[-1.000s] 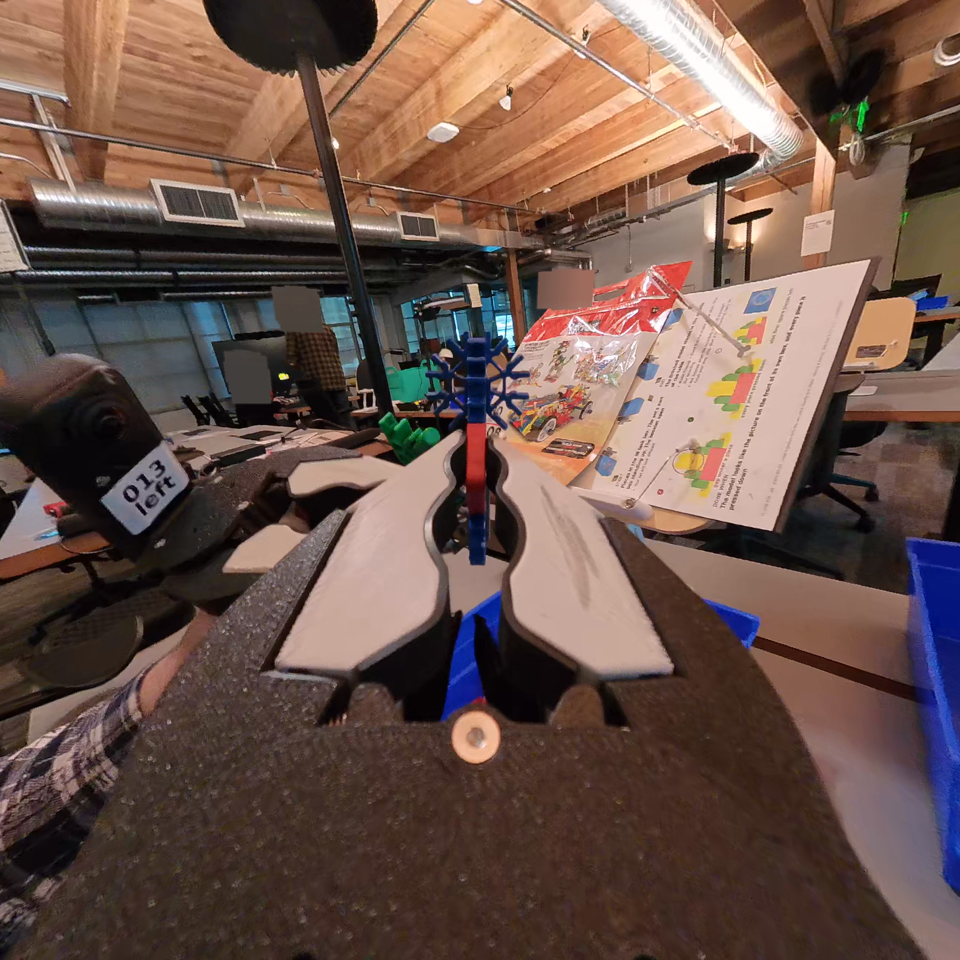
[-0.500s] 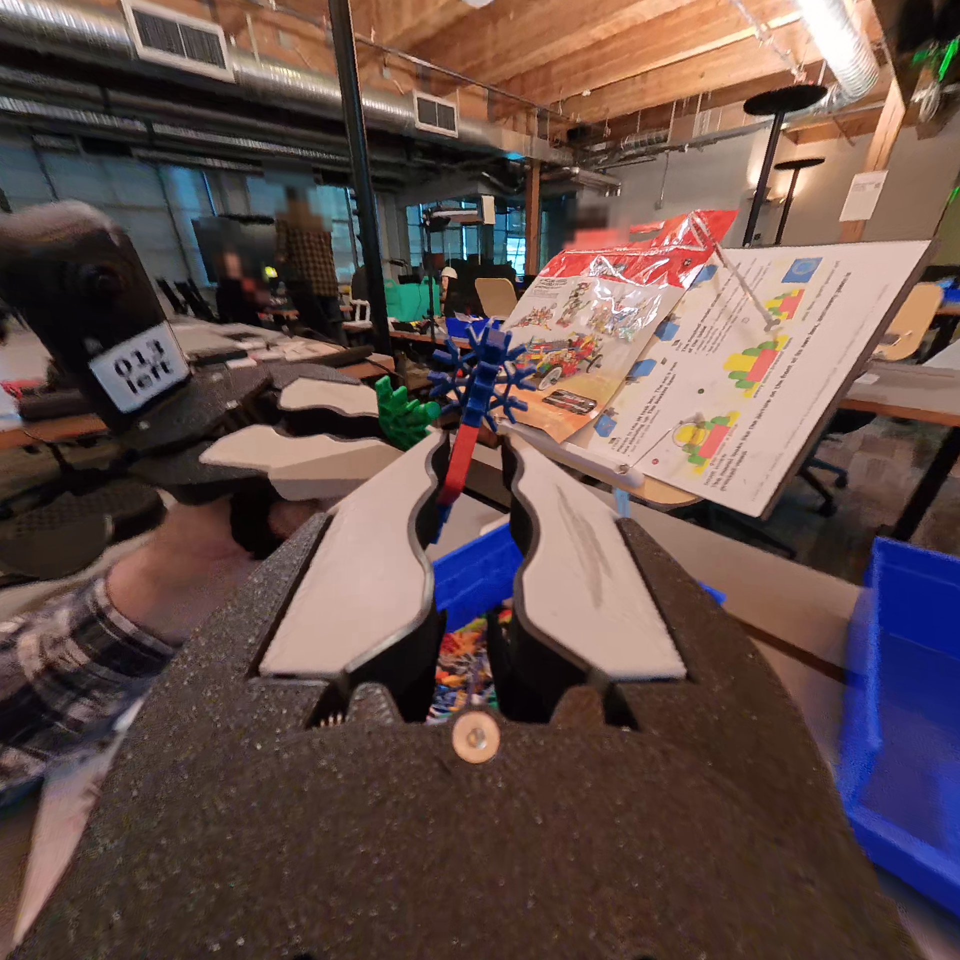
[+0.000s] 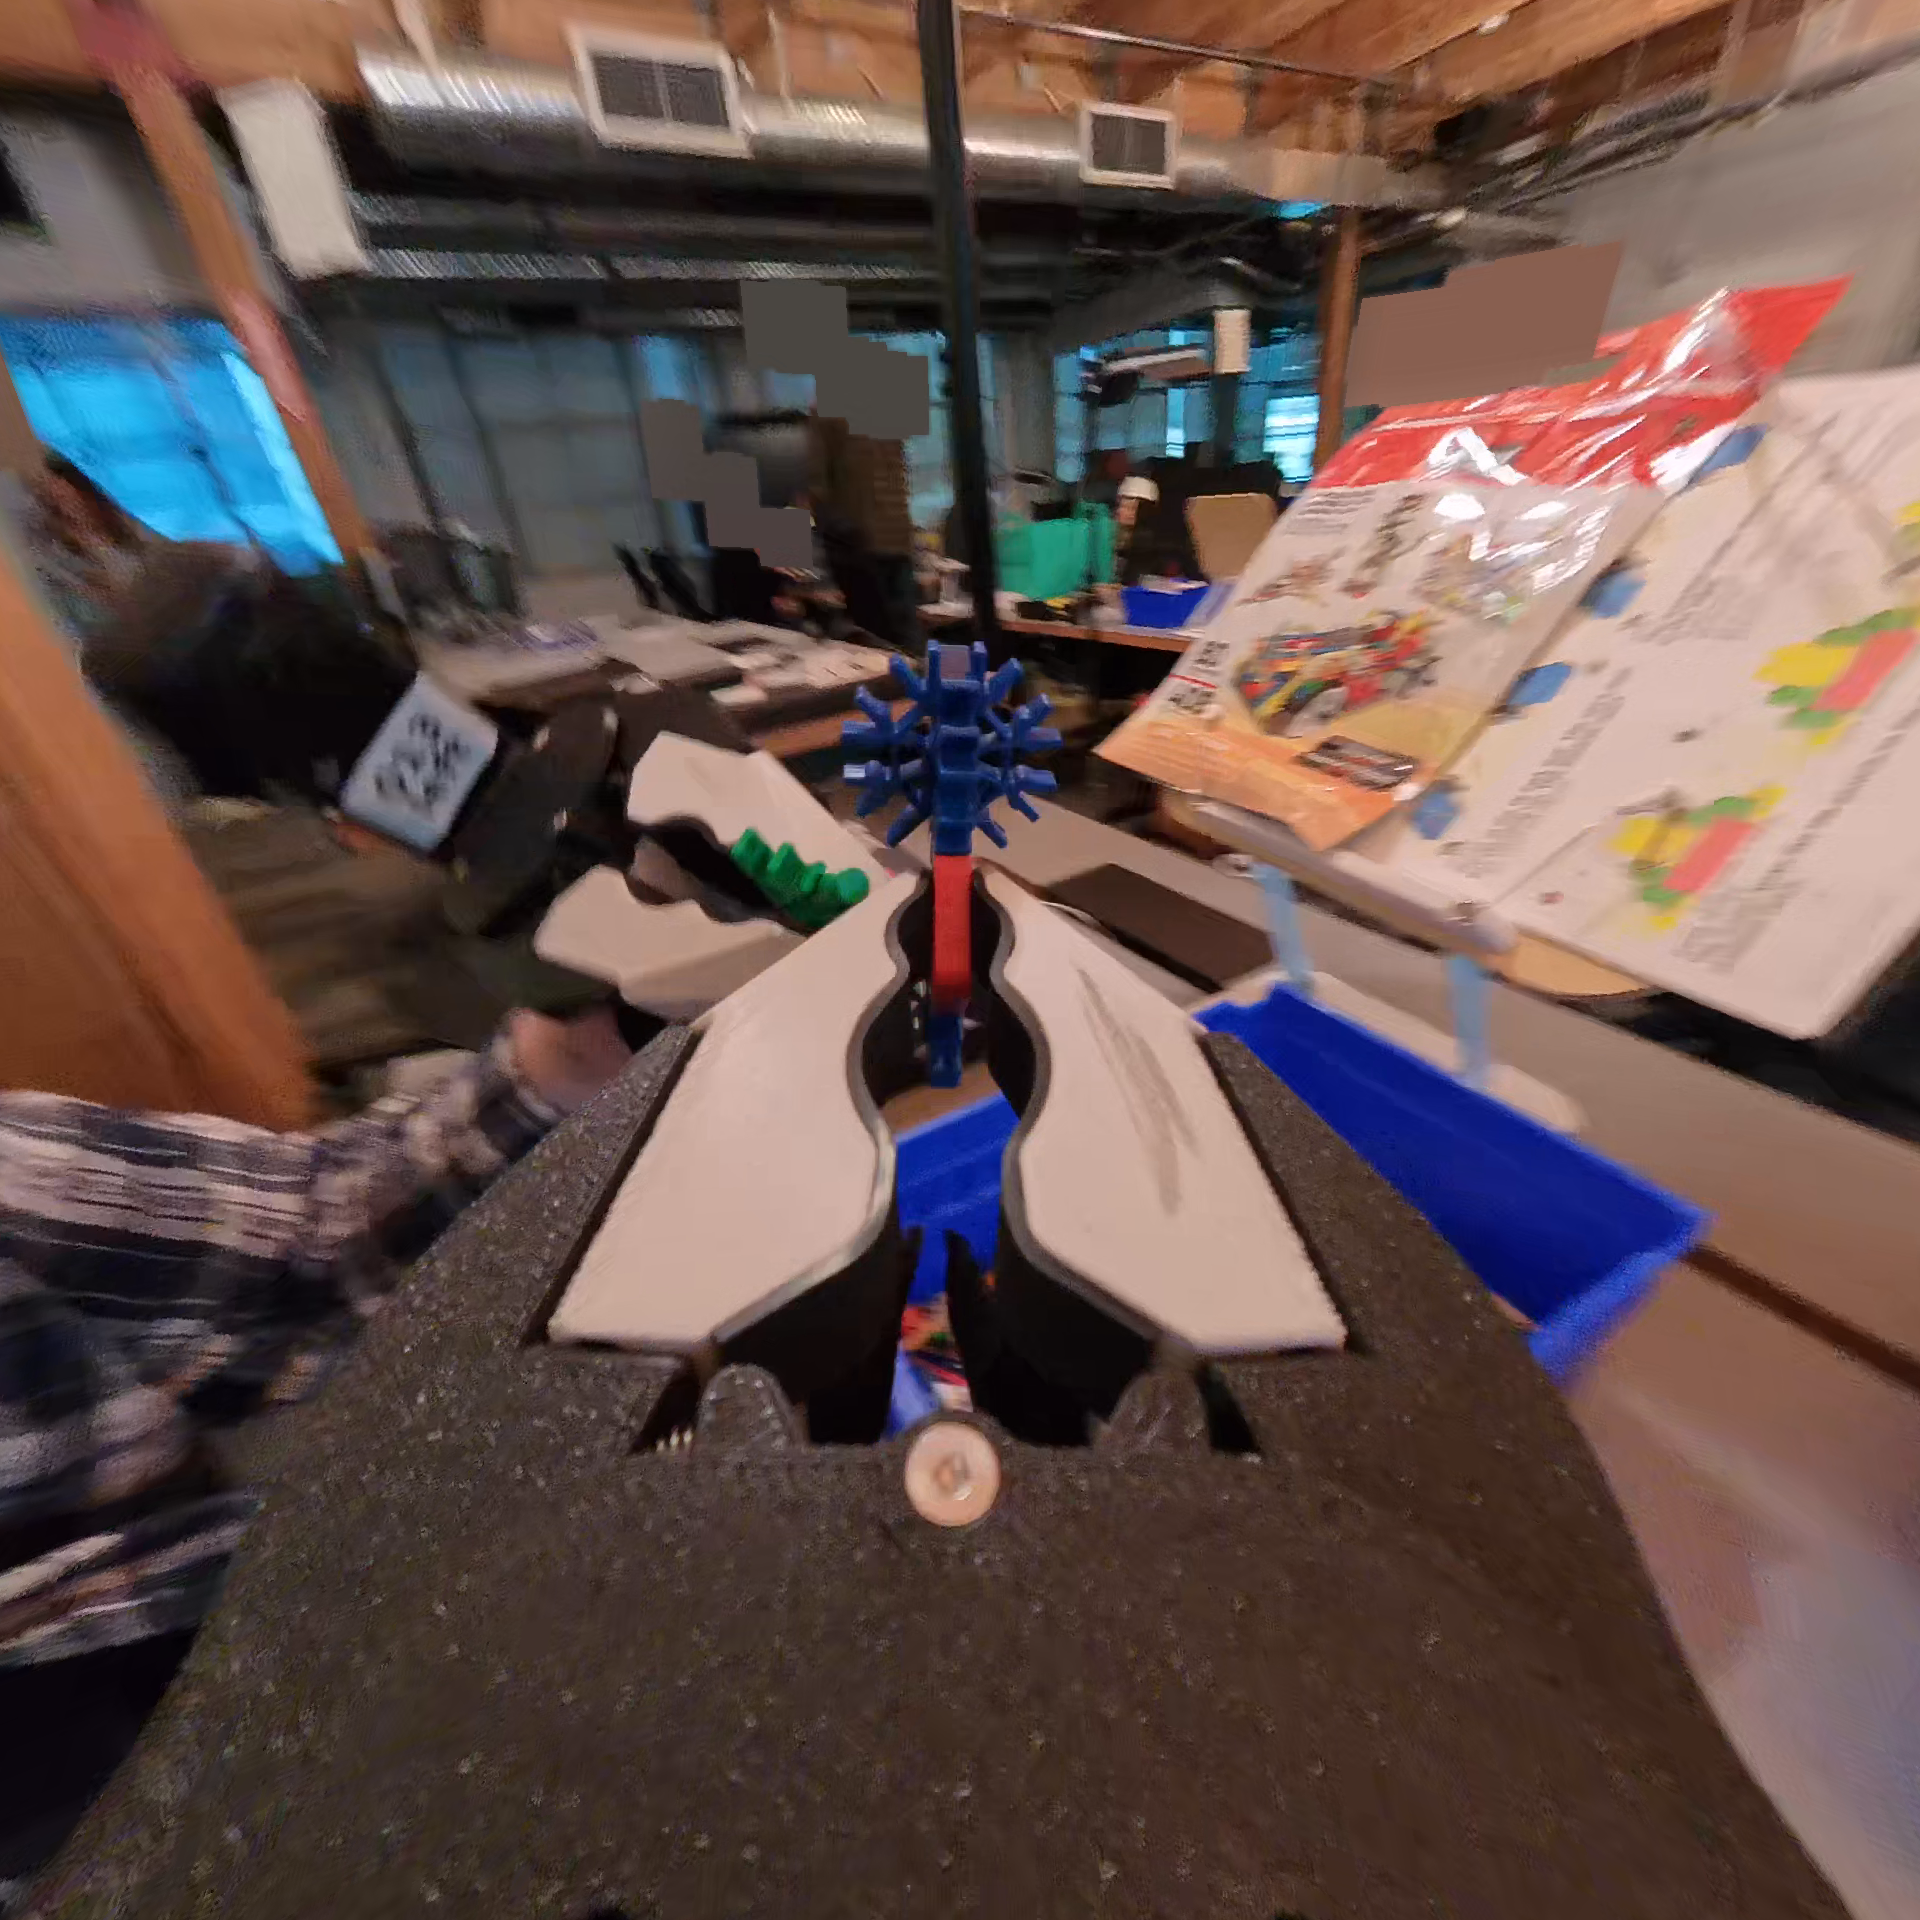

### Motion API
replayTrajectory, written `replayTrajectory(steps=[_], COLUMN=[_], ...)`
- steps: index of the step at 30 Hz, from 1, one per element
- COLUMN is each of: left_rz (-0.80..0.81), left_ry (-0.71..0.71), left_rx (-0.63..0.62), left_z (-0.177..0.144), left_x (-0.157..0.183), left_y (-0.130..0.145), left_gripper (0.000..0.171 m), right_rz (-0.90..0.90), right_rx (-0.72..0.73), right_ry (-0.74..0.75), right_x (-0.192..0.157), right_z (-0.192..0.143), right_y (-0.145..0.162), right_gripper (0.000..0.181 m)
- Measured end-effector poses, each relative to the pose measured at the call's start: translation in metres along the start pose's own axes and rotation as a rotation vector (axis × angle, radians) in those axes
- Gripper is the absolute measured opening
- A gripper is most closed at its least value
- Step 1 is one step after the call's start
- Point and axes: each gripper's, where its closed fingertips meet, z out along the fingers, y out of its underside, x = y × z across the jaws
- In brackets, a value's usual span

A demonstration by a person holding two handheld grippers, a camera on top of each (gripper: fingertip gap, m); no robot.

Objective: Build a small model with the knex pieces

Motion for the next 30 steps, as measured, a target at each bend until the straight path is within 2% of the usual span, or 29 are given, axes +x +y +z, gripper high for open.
replayTrajectory(steps=[2, 4, 8, 12, 13, 14, 16, 18, 20, 22, 25, 30], left_rz=[0.195, 0.337, 0.474, 0.305, 0.294, 0.265, 0.178, 0.148, 0.104, 0.083, 0.121, 0.148], left_ry=[-0.078, -0.154, -0.203, -0.161, -0.152, -0.1, 0.055, 0.068, 0.008, -0.016, -0.018, 0.083], left_rx=[-0.097, -0.172, -0.28, -0.248, -0.243, -0.251, -0.253, -0.232, -0.197, -0.143, -0.15, -0.151], left_z=[0.001, 0.002, 0.008, 0.013, 0.013, 0.011, 0.005, -0.004, -0.01, -0.014, -0.013, -0.011], left_x=[0.002, 0.001, -0.002, -0.008, -0.01, -0.006, 0.008, 0.003, -0.013, -0.019, -0.015, 0.007], left_y=[0.0, 0.002, 0.019, 0.034, 0.037, 0.042, 0.048, 0.045, 0.036, 0.025, 0.022, 0.02], left_gripper=[0.002, 0.005, 0.006, 0.01, 0.016, 0.029, 0.047, 0.054, 0.063, 0.062, 0.058, 0.056], right_rz=[0.107, 0.156, 0.121, -0.061, -0.133, -0.203, -0.299, -0.302, -0.321, -0.396, -0.557, -0.735], right_rx=[0.027, 0.04, -0.031, -0.098, -0.128, -0.157, -0.181, -0.174, -0.196, -0.264, -0.356, -0.46], right_ry=[-0.07, -0.071, 0.04, 0.179, 0.218, 0.263, 0.338, 0.356, 0.359, 0.345, 0.309, 0.189], right_x=[-0.002, 0.001, 0.013, 0.024, 0.025, 0.027, 0.033, 0.037, 0.041, 0.038, 0.026, 0.003], right_z=[-0.002, -0.002, 0.001, -0.002, -0.001, 0.0, -0.003, -0.006, -0.008, -0.007, -0.002, 0.002], right_y=[-0.001, 0.001, 0.012, 0.016, 0.019, 0.021, 0.019, 0.016, 0.017, 0.026, 0.036, 0.05], right_gripper=[0.005, 0.004, 0.004, 0.004, 0.004, 0.005, 0.004, 0.004, 0.004, 0.005, 0.004, 0.005])
